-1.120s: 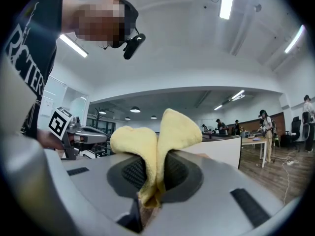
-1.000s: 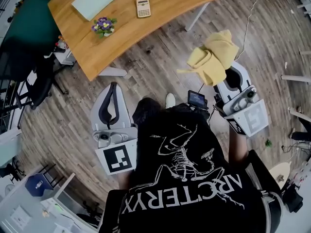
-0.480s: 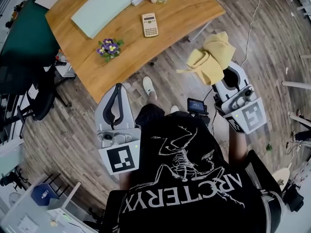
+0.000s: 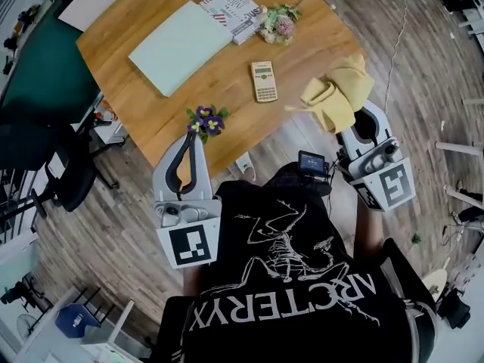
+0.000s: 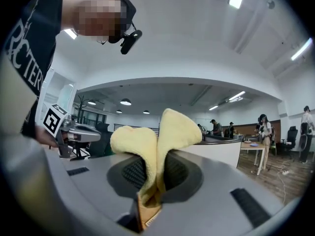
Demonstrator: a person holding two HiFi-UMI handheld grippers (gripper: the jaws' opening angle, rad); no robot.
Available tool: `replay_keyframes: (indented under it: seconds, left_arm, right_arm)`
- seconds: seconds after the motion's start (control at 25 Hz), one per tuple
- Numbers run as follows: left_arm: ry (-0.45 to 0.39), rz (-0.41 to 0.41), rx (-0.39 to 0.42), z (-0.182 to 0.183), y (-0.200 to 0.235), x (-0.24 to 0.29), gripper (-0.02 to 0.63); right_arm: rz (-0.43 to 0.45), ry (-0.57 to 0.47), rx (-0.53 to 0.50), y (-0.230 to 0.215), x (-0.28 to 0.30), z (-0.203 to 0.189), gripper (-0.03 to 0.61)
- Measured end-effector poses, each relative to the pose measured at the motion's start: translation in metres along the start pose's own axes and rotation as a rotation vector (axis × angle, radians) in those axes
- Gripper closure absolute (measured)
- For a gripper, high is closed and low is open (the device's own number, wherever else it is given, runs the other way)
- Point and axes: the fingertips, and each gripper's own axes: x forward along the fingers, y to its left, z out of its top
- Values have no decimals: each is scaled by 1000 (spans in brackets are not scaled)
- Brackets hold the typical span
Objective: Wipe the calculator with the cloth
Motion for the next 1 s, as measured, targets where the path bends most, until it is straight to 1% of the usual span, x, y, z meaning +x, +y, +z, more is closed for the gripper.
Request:
replay_keyframes:
  seconds: [0.12,0.24,0.4,0.48,0.52,0.6,0.68,0.72,0.84,1.0]
  left_arm:
    - [0,-39,-4,0,6,23,604]
    - [2,-65,-11,0,7,44,604]
    - [16,-68,-17,0,6,58,604]
    - [21,-61,-15,0,7,63,604]
    - [22,-54,-13,0,7,66,604]
    - [28,-35,-16,0,8,71,604]
    - [35,-14,-22,0,8,73,604]
    - [38,-4,-23,0,8,73,604]
    - [52,32,-24,1,5,69,604]
    - [74,86,-22,-1,4,58,604]
  right_arm:
    - [-38,18,12,-15,14,-9,522]
    - [-53,33,8,-29,31,-15,522]
    - [-17,45,-8,-38,52,-25,522]
    - [11,71,-35,-44,65,-37,522]
    - [27,108,-69,-47,71,-48,522]
    - [67,226,-148,-52,86,-77,522]
    - [115,349,-191,-53,106,-112,522]
    - [142,394,-212,-52,118,-131,522]
    - [241,521,-311,-46,154,-195,522]
    - [379,745,-507,-37,186,-290,522]
